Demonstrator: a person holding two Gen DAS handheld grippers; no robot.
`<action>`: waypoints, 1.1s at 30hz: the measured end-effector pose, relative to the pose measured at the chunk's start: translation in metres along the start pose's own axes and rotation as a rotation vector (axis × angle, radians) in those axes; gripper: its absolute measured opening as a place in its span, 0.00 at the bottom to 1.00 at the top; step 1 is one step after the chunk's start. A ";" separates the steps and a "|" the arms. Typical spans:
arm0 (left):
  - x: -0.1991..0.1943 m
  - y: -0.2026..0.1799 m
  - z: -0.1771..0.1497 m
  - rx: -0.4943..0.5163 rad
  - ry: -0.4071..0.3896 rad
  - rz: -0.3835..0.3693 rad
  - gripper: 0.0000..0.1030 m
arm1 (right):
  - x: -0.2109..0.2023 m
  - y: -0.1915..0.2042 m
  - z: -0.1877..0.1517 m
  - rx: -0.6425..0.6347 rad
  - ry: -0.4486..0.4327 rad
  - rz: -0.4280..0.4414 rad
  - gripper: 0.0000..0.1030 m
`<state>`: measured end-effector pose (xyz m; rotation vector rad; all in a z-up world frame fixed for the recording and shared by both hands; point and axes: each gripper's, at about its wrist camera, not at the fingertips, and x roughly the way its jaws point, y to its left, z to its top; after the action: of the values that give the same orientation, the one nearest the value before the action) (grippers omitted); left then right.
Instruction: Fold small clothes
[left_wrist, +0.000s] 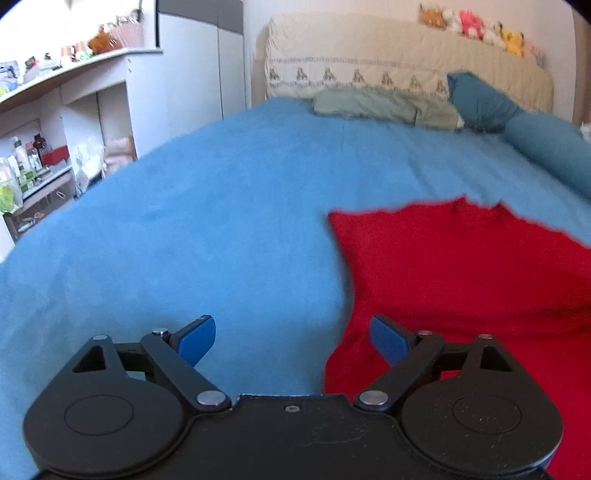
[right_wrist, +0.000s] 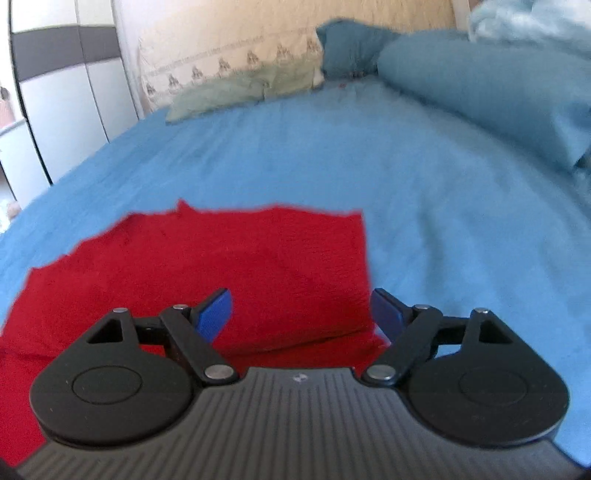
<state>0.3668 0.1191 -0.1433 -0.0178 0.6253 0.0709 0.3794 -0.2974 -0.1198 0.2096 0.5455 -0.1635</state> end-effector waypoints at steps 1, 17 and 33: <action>-0.013 0.001 0.005 -0.017 -0.014 -0.014 0.91 | -0.017 -0.002 0.004 -0.011 -0.017 0.008 0.95; -0.229 -0.004 0.006 -0.023 0.054 -0.242 1.00 | -0.279 -0.039 -0.018 -0.156 0.030 0.134 0.97; -0.202 0.015 -0.140 -0.112 0.342 -0.173 0.66 | -0.279 -0.051 -0.166 -0.024 0.239 0.046 0.94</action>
<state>0.1205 0.1160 -0.1385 -0.1952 0.9587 -0.0669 0.0514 -0.2797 -0.1191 0.2198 0.7787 -0.0873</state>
